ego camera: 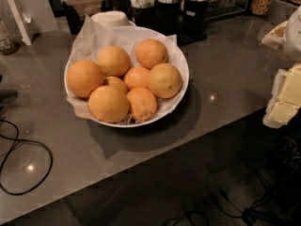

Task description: Pick orange from white bowl

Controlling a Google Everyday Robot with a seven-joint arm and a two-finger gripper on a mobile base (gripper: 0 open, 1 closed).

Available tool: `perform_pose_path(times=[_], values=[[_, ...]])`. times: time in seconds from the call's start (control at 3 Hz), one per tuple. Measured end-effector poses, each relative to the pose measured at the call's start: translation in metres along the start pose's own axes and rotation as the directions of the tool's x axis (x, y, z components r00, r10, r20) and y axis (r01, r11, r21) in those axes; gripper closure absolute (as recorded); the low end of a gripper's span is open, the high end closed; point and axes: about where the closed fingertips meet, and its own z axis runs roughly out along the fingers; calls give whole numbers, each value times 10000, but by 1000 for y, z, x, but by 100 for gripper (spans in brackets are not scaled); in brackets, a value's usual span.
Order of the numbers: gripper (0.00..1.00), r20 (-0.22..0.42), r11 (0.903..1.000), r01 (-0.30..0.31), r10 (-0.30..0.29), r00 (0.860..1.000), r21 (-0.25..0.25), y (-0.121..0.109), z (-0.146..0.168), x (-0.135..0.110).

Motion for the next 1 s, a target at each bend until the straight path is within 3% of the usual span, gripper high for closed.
perform_pose_path(times=[0.67, 1.0], values=[[0, 206, 10000, 61, -61, 9998, -16, -1, -1, -2], [0, 1101, 9951, 842, -782, 9908, -509, -2, 7, -21]])
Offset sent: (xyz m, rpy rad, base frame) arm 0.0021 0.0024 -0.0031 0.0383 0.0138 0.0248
